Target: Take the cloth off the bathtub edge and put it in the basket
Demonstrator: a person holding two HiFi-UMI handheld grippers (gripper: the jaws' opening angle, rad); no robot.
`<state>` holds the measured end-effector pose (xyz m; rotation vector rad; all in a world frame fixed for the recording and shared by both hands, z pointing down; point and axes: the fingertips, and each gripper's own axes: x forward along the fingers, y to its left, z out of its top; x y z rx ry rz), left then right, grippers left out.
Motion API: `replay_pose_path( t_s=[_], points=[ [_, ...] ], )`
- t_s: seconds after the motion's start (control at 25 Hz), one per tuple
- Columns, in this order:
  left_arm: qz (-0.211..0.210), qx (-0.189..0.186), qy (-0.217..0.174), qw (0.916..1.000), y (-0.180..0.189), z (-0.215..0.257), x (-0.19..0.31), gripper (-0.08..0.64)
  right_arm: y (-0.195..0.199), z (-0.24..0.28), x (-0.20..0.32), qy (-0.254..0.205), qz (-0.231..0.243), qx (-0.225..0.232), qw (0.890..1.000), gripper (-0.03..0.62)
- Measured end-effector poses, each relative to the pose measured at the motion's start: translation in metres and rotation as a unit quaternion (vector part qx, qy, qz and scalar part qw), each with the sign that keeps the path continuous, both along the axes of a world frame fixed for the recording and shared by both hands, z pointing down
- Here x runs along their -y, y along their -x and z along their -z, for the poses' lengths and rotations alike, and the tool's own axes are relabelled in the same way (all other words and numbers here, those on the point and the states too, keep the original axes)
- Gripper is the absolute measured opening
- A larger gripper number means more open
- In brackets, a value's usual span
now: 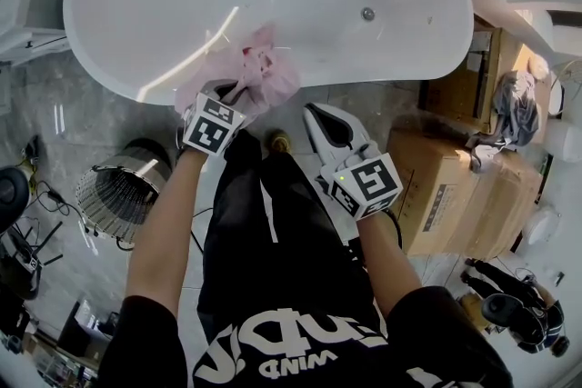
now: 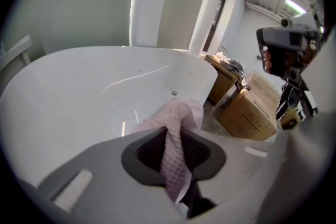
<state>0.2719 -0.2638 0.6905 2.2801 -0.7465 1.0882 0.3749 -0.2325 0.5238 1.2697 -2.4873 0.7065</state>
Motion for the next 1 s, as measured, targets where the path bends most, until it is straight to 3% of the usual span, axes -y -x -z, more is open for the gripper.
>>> replay_pose_path(
  t_s=[0.2,0.44,0.76,1.0],
  points=[
    [0.013,-0.014,-0.015,0.9997,0.002,0.034,-0.001,0.050,-0.005,0.013,0.001,-0.005,0.002,-0.004,1.000,0.005],
    [0.037,-0.041,-0.050,0.9972,0.009,0.107,0.001,0.049,-0.006,0.050,0.007,-0.027,0.016,0.000,1.000,0.005],
    [0.060,-0.075,-0.114,0.9888,0.008,0.233,-0.017,0.049,-0.005,0.127,0.013,-0.077,0.035,0.008,0.996,0.005],
    [0.090,-0.087,-0.146,0.9813,0.008,0.279,-0.038,0.049,-0.005,0.161,-0.004,-0.101,0.054,0.008,0.993,0.005]
  ],
)
